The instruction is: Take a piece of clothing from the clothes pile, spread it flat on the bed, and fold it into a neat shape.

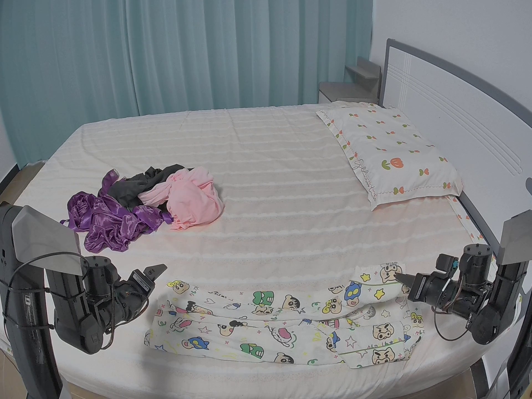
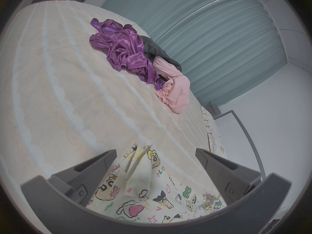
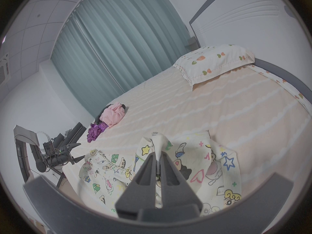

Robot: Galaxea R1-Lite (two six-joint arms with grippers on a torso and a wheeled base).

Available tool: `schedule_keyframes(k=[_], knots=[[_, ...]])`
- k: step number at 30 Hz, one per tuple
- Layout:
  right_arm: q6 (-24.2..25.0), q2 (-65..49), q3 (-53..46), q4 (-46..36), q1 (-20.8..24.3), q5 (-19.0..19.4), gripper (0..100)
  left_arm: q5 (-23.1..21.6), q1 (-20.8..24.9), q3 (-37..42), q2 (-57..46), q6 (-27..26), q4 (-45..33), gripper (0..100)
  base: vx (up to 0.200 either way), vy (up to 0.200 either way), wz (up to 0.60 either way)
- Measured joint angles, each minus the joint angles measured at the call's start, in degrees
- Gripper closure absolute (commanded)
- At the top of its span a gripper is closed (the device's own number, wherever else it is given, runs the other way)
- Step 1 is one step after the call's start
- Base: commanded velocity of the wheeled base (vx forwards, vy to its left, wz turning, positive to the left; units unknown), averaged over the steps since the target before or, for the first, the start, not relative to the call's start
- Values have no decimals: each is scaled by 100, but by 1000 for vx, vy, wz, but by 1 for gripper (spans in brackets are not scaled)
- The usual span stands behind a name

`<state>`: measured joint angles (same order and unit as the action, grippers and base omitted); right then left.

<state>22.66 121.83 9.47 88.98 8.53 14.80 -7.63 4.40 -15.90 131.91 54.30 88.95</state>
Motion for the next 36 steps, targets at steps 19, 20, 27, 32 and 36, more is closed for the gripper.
schedule_keyframes(k=[19,20,27,32,36], knots=[[-148,945,974,-84,-300,17,0,6,0,30,0,0,2,0,0,0,0],[-148,984,1014,-95,-316,15,0,6,0,33,0,0,2,0,0,0,0],[-149,1067,1100,-57,-525,-22,0,2,0,35,0,0,2,0,0,0,0],[-154,896,861,-85,-597,-20,0,0,13,35,0,0,2,0,0,0,0],[-137,896,566,-55,-623,26,0,-2,22,38,0,0,2,0,0,0,0]])
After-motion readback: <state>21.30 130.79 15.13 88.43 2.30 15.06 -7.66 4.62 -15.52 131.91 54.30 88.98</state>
